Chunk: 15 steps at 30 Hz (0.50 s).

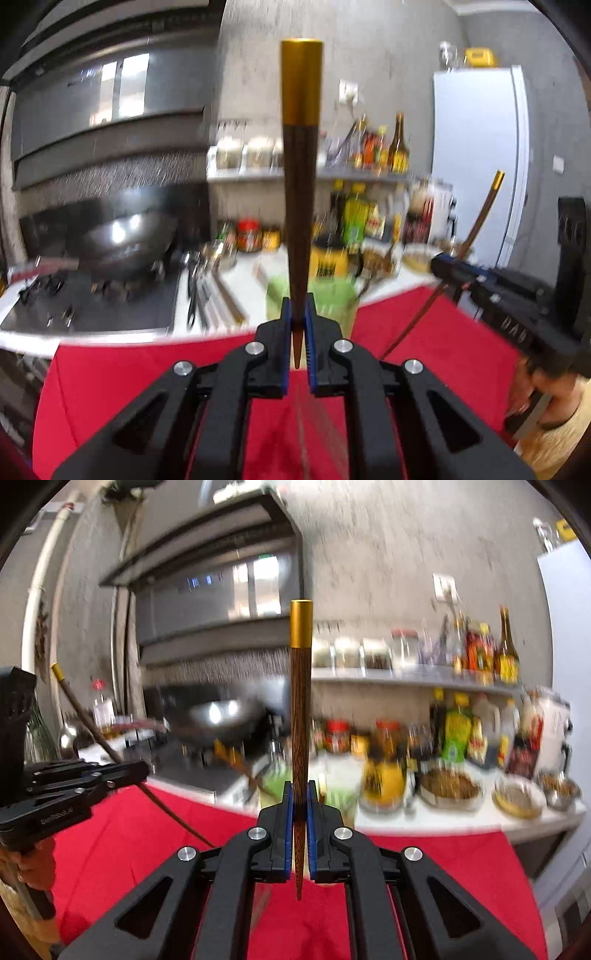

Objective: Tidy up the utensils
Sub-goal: 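Lift both held chopsticks upright and carry them above the green holder, then open both tools to drop the chopsticks into the green holder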

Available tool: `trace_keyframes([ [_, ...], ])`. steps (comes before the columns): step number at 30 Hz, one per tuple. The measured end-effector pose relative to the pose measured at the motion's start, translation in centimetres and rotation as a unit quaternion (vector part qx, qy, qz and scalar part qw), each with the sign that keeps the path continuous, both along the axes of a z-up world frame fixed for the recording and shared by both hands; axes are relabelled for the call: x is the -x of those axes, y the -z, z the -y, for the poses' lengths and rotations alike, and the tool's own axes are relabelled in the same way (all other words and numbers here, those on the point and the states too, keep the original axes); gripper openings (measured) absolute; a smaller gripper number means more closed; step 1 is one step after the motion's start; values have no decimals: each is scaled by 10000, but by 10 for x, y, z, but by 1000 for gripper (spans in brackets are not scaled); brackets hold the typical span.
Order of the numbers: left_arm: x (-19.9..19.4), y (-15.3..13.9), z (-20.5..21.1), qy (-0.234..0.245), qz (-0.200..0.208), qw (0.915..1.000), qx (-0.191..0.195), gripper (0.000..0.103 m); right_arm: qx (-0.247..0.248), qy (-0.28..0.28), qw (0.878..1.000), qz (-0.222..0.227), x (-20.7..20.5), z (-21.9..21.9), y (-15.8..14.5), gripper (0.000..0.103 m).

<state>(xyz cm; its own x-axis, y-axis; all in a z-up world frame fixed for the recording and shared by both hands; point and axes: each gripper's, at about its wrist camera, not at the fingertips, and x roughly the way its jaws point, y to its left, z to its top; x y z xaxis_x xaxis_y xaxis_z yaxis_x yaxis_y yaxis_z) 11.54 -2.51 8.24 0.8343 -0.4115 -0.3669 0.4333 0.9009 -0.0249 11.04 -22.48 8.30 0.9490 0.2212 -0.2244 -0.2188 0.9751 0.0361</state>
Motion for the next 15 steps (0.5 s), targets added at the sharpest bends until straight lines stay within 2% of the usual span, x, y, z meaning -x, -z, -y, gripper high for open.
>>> trace_keyframes([
  [3,-23,-16,22,256,67,9996,68,6,83,101,9994,322,-22,-5,-20,7],
  [9,-66,-14,53,264,139,9995,40,6,36,268,9985,479,-59,-3,-21,7],
  [15,-113,12,68,42,-156,9995,-285,6,94,364,9992,161,-95,-2,2,7],
])
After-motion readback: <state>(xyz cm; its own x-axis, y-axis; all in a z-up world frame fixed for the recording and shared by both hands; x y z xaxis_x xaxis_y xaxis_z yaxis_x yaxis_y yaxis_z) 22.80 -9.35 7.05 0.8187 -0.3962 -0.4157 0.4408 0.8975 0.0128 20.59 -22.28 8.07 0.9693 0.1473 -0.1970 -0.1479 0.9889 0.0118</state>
